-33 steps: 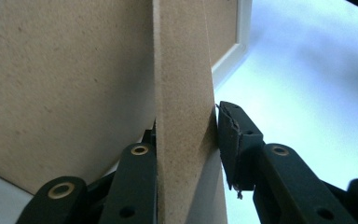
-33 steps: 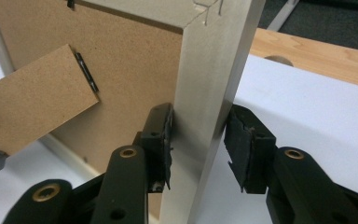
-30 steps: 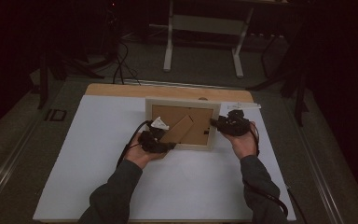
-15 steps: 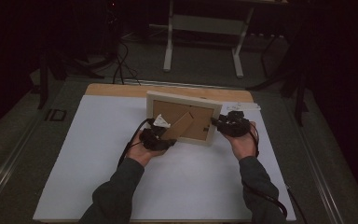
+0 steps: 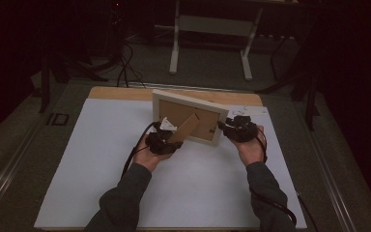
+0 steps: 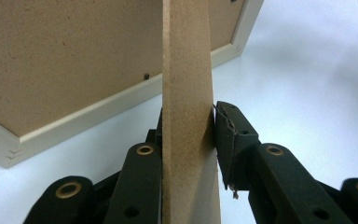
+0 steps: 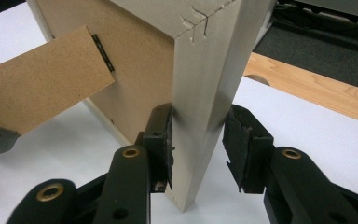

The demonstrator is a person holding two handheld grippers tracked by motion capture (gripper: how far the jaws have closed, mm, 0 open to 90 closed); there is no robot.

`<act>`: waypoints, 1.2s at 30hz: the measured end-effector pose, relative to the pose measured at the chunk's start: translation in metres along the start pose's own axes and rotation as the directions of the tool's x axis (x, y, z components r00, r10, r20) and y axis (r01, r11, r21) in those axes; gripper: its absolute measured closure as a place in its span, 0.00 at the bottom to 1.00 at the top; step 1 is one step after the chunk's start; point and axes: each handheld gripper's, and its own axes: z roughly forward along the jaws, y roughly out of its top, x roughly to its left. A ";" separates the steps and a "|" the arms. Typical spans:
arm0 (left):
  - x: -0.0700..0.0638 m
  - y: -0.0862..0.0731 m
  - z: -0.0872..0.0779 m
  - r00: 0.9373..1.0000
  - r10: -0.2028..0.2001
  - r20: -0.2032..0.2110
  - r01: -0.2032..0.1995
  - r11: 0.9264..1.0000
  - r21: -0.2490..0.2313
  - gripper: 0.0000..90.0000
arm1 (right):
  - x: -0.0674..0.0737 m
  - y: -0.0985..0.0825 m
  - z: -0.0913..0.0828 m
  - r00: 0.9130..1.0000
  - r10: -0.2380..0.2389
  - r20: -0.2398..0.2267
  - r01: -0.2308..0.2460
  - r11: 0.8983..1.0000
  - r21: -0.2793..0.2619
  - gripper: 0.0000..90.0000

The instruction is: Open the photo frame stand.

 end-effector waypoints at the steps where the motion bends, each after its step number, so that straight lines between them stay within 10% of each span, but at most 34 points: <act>1: 0.000 0.000 0.000 1.000 0.003 -0.003 -0.003 1.000 0.002 0.81 | 0.000 0.000 0.000 1.000 0.000 -0.001 0.000 1.000 -0.001 0.70; 36: -0.024 -0.006 -0.003 0.995 0.095 -0.033 -0.095 0.995 0.007 0.78 | 0.010 -0.011 -0.013 0.997 -0.071 -0.017 0.070 0.997 -0.035 0.69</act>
